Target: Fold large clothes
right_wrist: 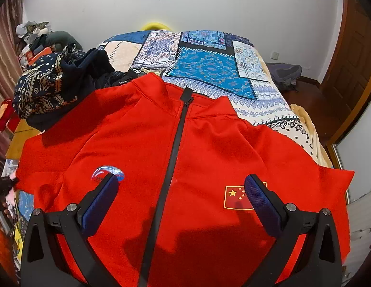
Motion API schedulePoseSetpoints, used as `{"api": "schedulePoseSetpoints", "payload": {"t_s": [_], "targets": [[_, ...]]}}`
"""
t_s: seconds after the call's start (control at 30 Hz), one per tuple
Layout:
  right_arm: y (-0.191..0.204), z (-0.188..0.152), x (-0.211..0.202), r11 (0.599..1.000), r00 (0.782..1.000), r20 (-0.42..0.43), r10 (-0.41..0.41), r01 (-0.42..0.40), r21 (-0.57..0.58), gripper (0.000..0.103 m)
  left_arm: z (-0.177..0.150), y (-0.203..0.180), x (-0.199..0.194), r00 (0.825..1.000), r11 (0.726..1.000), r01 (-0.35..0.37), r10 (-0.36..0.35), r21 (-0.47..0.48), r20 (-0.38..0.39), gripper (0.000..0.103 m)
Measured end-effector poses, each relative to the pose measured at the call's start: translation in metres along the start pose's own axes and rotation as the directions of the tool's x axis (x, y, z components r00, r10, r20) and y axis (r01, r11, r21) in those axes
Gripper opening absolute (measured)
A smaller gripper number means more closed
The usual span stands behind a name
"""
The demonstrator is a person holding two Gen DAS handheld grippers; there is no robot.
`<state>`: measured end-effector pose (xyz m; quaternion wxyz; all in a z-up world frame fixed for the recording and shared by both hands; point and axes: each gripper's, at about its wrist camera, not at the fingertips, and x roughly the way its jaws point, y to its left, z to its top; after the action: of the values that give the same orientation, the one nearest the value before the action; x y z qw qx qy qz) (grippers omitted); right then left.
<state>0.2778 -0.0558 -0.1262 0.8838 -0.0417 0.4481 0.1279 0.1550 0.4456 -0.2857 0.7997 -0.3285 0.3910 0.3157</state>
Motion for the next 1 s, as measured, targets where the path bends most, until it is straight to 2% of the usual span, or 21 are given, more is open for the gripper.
{"api": "schedulePoseSetpoints", "payload": {"t_s": [0.1,0.2,0.33,0.4,0.5,0.63,0.73,0.87,1.0], "targets": [[-0.001,0.003,-0.005,1.0,1.0,0.012,0.0,0.0,0.001,0.103,0.006,-0.034,-0.039,0.991,0.989,-0.047,0.028,0.139,0.13,0.002],[-0.004,0.006,-0.011,1.0,1.0,0.03,0.007,-0.007,0.004,0.103,0.014,-0.068,-0.088,0.972,0.974,-0.01,-0.044,0.228,0.231,0.002],[-0.009,0.009,-0.023,1.0,0.998,0.062,0.02,-0.02,0.001,0.103,0.023,-0.121,-0.152,0.928,0.94,0.109,-0.214,0.324,0.306,0.002],[-0.011,0.011,-0.03,1.0,0.996,0.08,0.023,-0.023,-0.007,0.103,0.02,-0.147,-0.181,0.9,0.909,0.162,-0.296,0.385,0.321,0.002],[-0.017,0.013,-0.041,0.999,0.993,0.111,0.033,-0.031,-0.021,0.103,0.006,-0.194,-0.223,0.856,0.848,0.221,-0.405,0.481,0.321,0.002],[-0.03,0.015,-0.054,0.999,0.989,0.142,0.049,-0.047,-0.017,0.103,-0.024,-0.26,-0.259,0.798,0.744,0.305,-0.54,0.595,0.266,0.002],[-0.042,0.016,-0.06,0.998,0.986,0.153,0.059,-0.058,-0.009,0.103,-0.051,-0.305,-0.266,0.776,0.658,0.357,-0.605,0.663,0.181,0.002],[-0.055,0.014,-0.062,0.998,0.986,0.15,0.066,-0.067,0.002,0.103,-0.093,-0.366,-0.249,0.786,0.552,0.401,-0.617,0.731,0.034,0.002],[-0.065,0.007,-0.062,0.998,0.989,0.137,0.063,-0.063,-0.001,0.103,-0.141,-0.408,-0.213,0.808,0.457,0.455,-0.573,0.764,-0.138,0.002]]}}
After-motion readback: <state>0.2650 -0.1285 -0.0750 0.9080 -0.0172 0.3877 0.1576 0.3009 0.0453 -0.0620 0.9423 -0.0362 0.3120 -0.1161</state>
